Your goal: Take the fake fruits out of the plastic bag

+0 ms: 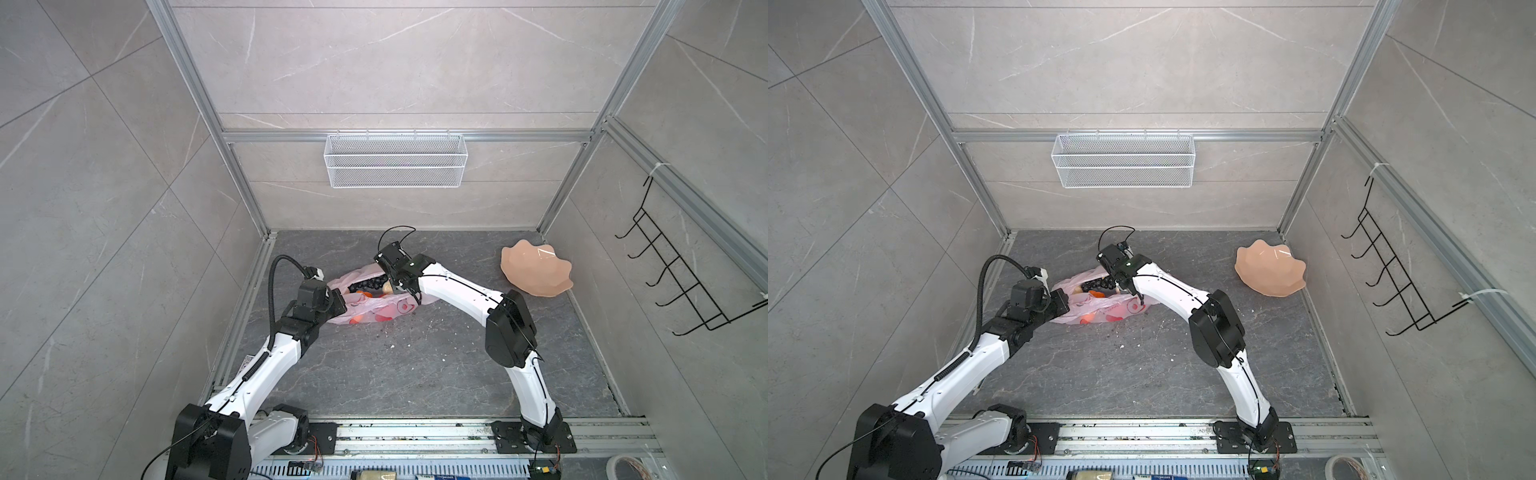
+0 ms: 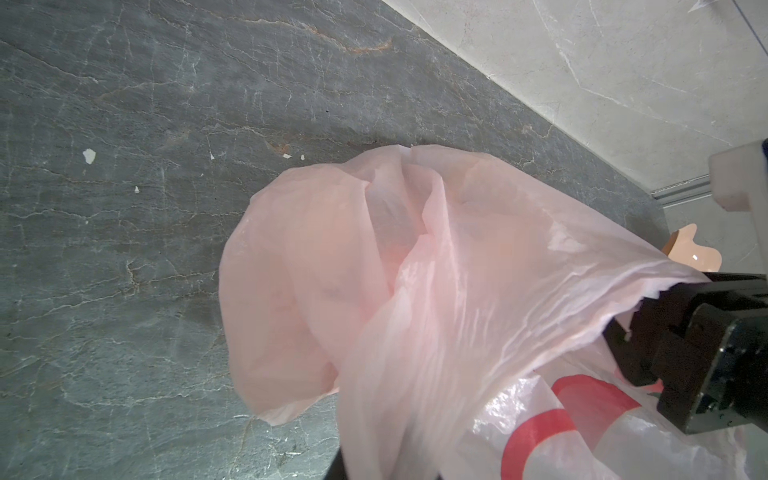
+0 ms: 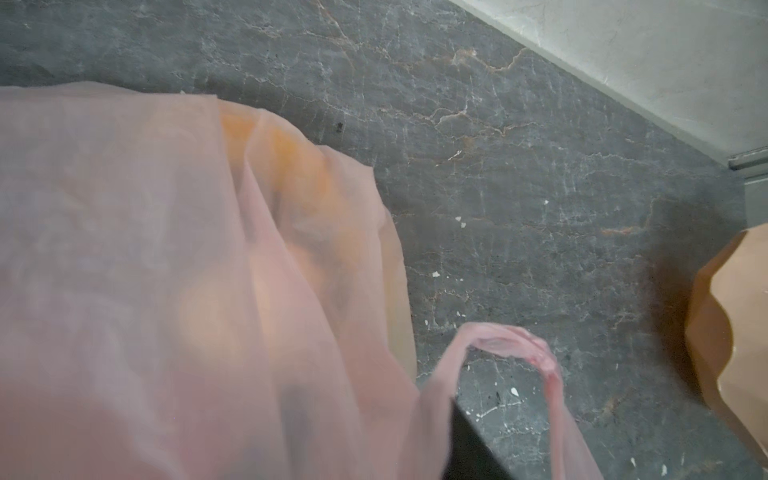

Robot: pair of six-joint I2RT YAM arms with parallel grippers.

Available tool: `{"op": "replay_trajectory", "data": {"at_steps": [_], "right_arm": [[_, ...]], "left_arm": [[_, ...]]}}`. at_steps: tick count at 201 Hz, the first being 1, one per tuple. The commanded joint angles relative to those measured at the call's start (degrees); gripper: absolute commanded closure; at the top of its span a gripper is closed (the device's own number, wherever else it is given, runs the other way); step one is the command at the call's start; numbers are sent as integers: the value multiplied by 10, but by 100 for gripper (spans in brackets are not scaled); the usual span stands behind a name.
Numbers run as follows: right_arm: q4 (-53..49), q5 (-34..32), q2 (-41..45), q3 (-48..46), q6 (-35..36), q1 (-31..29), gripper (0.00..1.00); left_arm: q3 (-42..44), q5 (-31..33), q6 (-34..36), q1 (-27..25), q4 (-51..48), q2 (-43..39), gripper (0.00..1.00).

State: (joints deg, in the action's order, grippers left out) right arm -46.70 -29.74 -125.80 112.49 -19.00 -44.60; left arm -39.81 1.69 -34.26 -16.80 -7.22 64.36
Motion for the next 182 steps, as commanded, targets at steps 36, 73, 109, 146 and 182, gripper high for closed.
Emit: {"op": "replay_trajectory", "data": {"at_steps": [36,73,109,146,182], "right_arm": [[207,318,218,-197,-82,113,100],[355,490,300,-325,-190,231,100],[422,544,299,-384,-240,273,100],[433,549,272,-367,-234,256,100],[370,509,245,-295,-190,224,100]], "left_arm": [[9,49,38,16,43,9,100],[50,-31,13,97,119,-6,100],[56,-71,12,108,158,-6,100],[23,-110,51,72,147,34,100],[-24,-87,101,-2,100,79,98]]}}
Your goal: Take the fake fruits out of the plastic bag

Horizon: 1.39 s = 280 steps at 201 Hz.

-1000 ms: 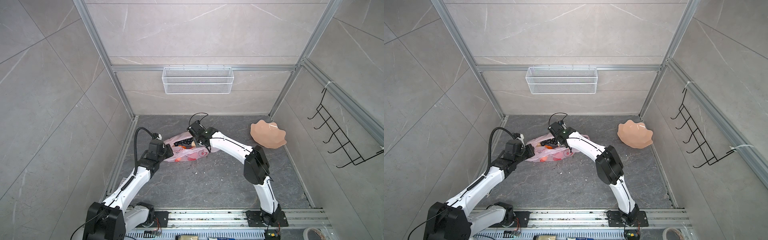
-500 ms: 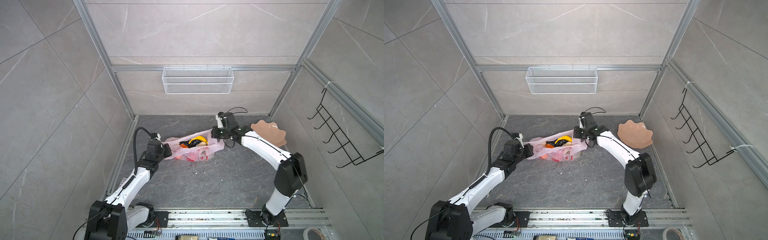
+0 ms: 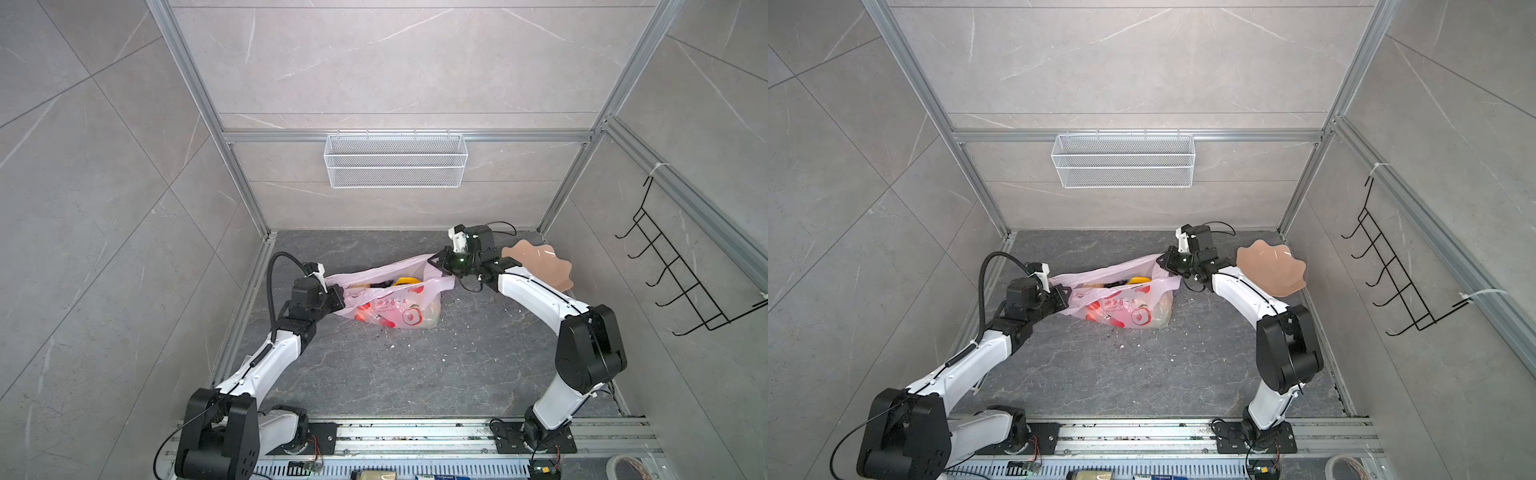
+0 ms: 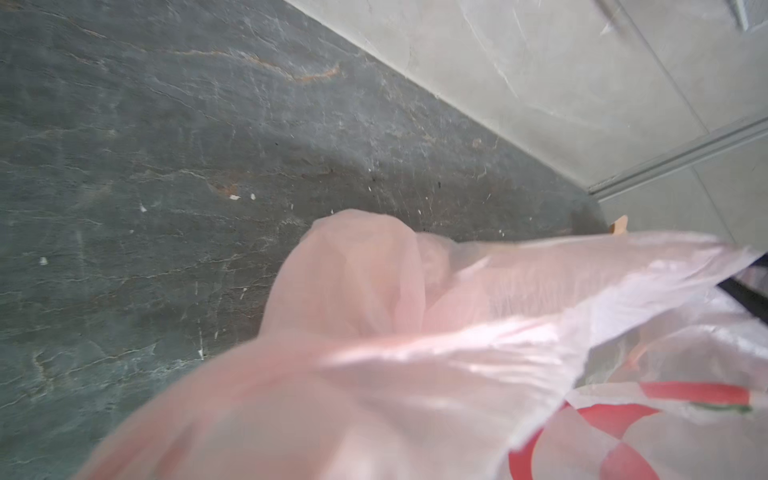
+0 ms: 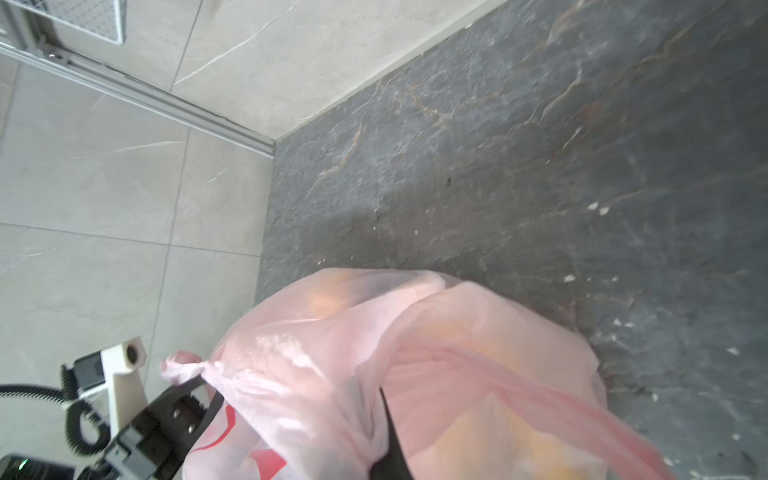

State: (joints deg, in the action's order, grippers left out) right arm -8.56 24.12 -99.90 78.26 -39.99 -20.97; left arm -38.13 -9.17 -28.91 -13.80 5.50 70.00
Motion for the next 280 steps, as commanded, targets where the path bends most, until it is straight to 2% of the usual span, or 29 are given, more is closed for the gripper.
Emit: {"op": "replay_trajectory", "data": {"at_steps": [1,18,38,50,64,80,95,108,145,177,213,245,262,280], "right_arm": [[-11,-31,-15,48,20,-12,100],[-39,-45,-35,80,34,-7,100],[-89,-91,-51,116,66,-10,100],[-116,-110,-54,131,81,-13,86],[-149,-140,-51,147,102,-21,58],[-194,-194,-42,165,129,-36,35],[-241,-259,-32,182,151,-56,22],[-279,-323,-21,196,160,-78,17],[-383,-526,-7,235,152,-158,13],[-441,-621,-21,264,110,-218,13],[-460,-619,-82,305,77,-229,13],[-541,-637,-164,380,36,-229,13],[-545,-632,-176,366,24,-229,13],[-531,-631,-158,311,6,-229,15]], "left_arm": [[-41,22,48,-32,-28,23,98],[-41,24,53,-34,-29,27,96],[-38,28,52,-35,-31,18,95],[-38,29,50,-36,-32,13,95],[-40,28,48,-37,-33,12,95],[-41,28,47,-44,-33,12,96],[-41,32,45,-52,-34,11,97],[-40,42,41,-57,-36,8,97],[-36,67,31,-68,-42,-7,98],[-34,77,28,-78,-41,-15,98],[-28,94,29,-98,-39,-25,98],[-17,111,19,-104,-33,-36,99],[-13,120,11,-105,-31,-40,100],[-17,140,-3,-105,-44,-39,100]]}}
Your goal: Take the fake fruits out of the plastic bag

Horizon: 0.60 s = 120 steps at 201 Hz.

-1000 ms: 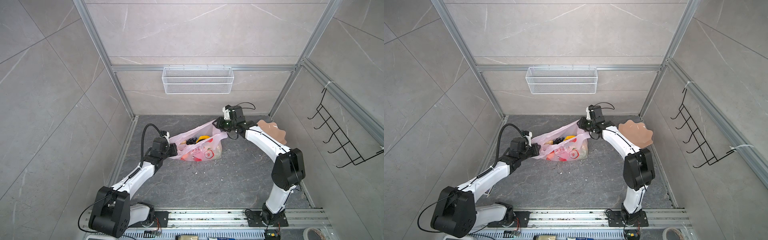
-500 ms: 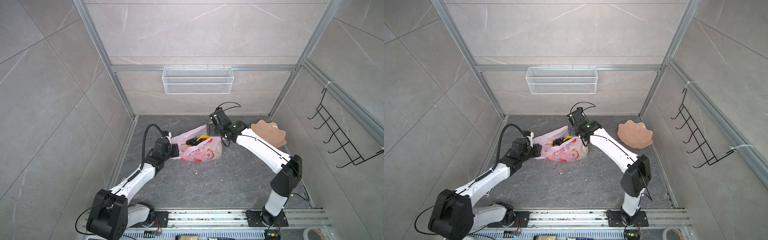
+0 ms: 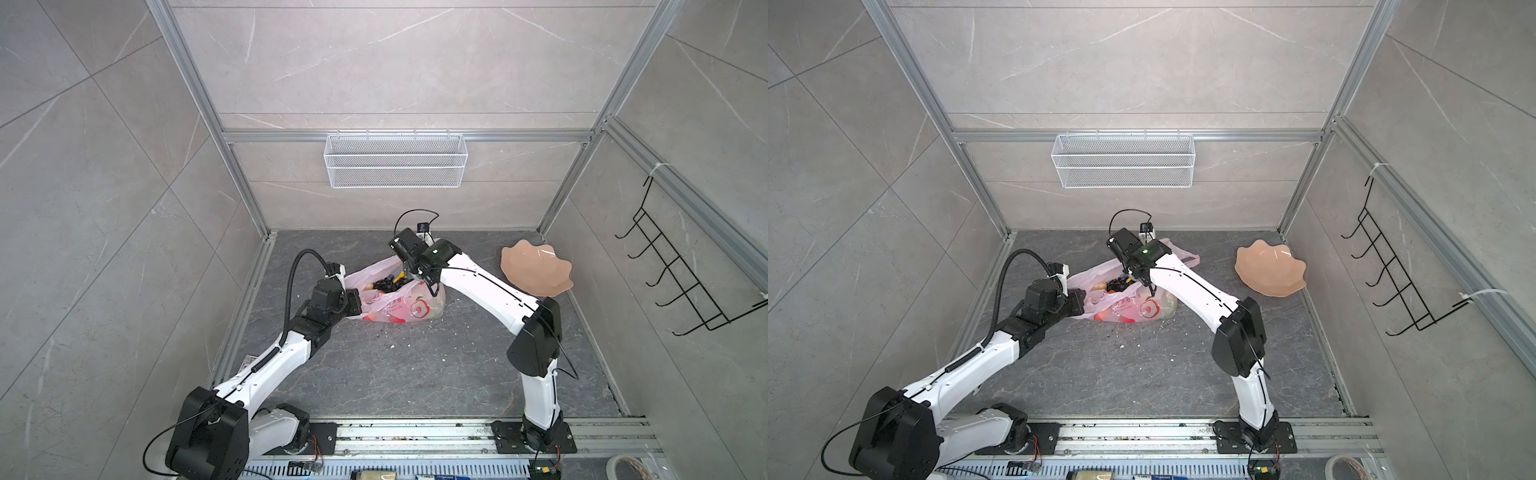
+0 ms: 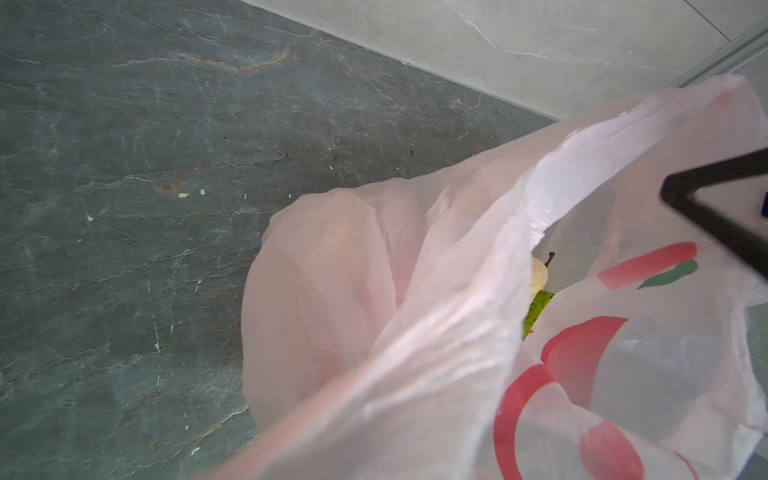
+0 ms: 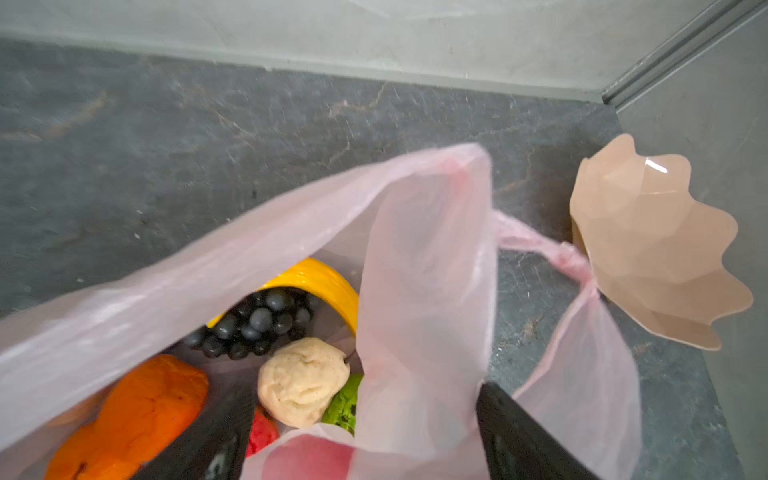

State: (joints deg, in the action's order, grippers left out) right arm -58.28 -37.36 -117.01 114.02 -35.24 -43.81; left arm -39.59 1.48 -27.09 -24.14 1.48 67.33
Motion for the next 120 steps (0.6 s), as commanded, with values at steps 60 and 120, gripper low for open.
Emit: {"op": "replay_trajectory", "data": {"at_steps": [60,120], "right_arm": [[157,60,161,-339,-49,47,38],[459,369,285,-533,-35,152,89]], "left_arm": [[3,53,-89,48,-20,13,100],[23,-31,-110,85,30,36,100]]}}
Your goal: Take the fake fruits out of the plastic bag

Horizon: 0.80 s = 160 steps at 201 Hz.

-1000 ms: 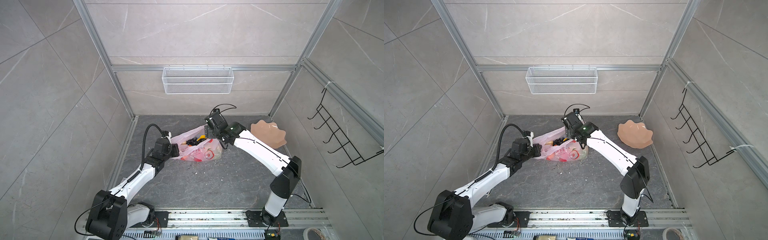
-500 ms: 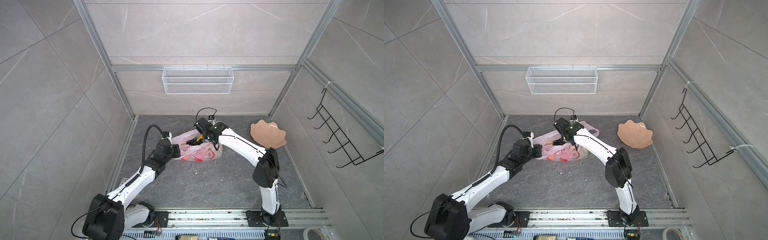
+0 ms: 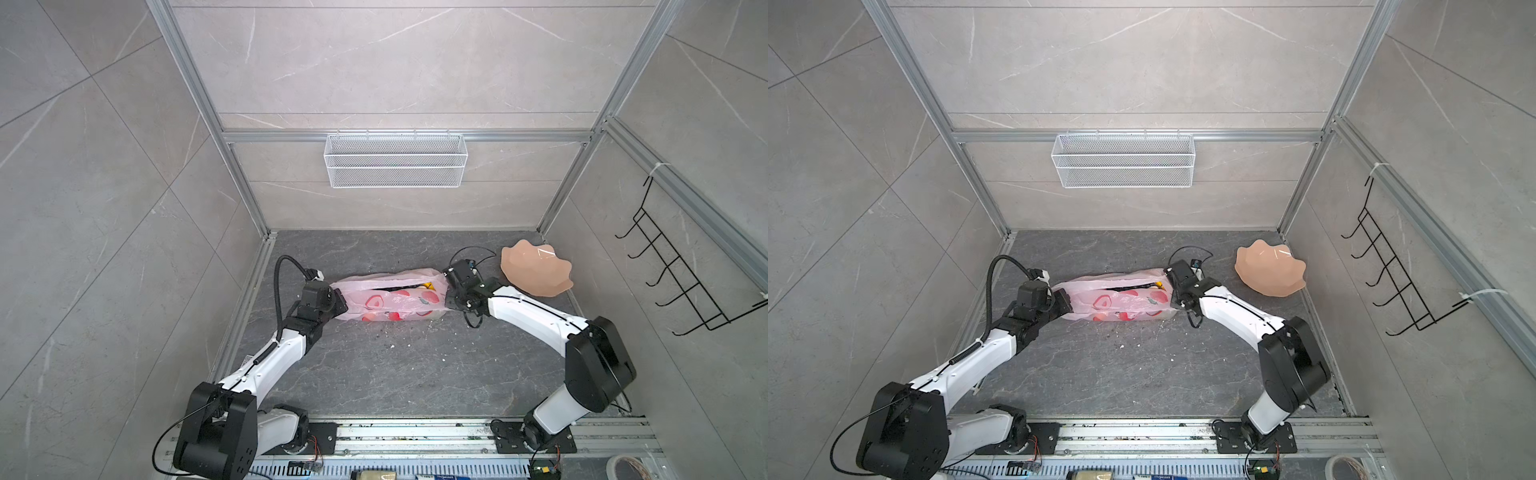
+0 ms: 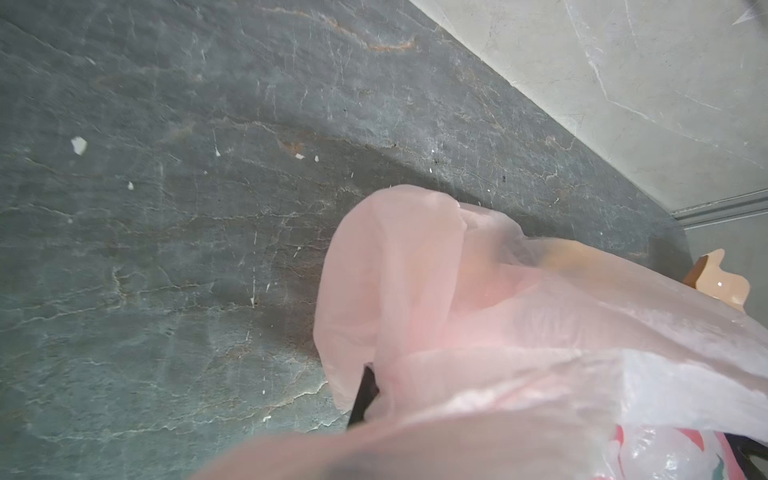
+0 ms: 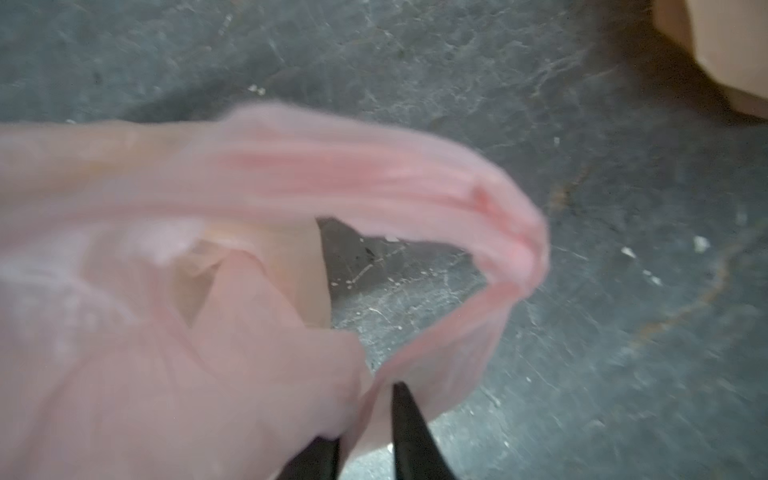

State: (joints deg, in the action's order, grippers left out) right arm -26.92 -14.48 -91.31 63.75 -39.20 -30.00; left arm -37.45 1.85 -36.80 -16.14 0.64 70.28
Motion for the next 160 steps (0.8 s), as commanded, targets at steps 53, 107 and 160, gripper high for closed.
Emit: {"op": "replay_trajectory", "data": {"at_steps": [53,107,160], "right_arm": [[305,266,85,-132,-46,86,100],[310,259,82,-157,-44,95,100],[272,236,96,-151,-1,68,100]], "left_arm": [[25,-134,-52,104,85,29,100],[-16,-93,-7,85,17,23,100],[-61,-54,-17,64,-90,11,48]]}}
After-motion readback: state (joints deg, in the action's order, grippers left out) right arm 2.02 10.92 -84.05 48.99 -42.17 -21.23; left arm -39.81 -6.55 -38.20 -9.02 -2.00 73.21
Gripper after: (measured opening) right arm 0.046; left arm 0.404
